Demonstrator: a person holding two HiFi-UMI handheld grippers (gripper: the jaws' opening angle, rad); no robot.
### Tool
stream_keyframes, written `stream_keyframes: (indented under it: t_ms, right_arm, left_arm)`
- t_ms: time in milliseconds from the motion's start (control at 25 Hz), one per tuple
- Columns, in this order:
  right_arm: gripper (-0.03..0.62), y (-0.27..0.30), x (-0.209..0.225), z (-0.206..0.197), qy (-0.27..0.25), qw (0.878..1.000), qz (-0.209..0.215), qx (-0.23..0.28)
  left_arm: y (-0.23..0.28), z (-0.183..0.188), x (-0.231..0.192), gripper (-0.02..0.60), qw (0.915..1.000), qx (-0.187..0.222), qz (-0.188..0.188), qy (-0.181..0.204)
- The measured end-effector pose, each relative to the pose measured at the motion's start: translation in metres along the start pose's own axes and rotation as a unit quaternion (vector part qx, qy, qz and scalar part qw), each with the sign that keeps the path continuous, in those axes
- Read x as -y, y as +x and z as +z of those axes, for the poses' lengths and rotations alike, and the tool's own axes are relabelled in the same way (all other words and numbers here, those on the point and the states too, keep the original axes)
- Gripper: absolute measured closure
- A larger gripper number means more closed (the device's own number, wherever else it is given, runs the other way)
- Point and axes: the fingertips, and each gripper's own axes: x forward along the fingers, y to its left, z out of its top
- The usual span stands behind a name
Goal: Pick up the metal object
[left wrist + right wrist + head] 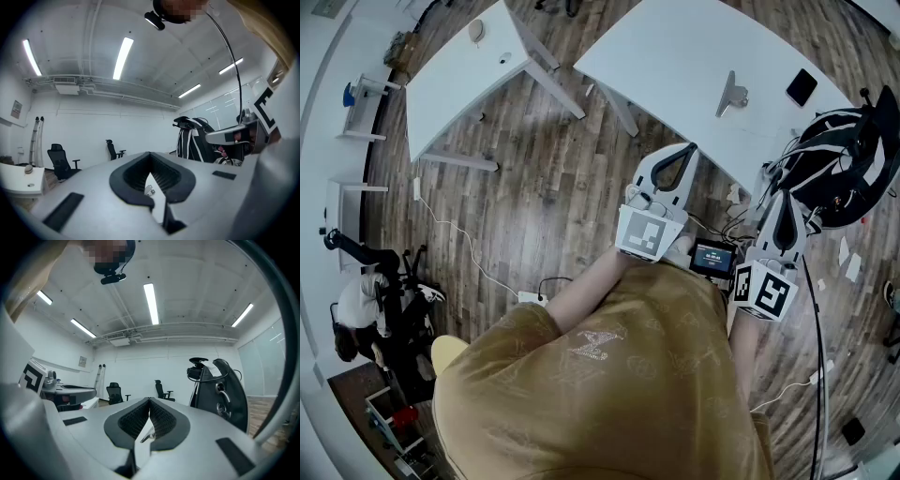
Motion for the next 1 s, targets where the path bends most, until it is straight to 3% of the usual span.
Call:
stream_keyframes:
  t_ms: [480, 1000]
  right_arm:
    - [0.585, 0.021, 0.002, -0.003, 0.005, 1.0, -0.004, -0.006]
    - [0.585, 0.088, -0.005, -0.012, 0.013, 0.999, -0.027, -0.025]
  left_arm:
    - [0.029, -0.001, -0.008, 0.575, 0.9999, 0.005, -0.009, 0.004]
    - [0.088, -0.015, -0.042, 0.575, 0.9993, -0.01, -0.035, 0.009]
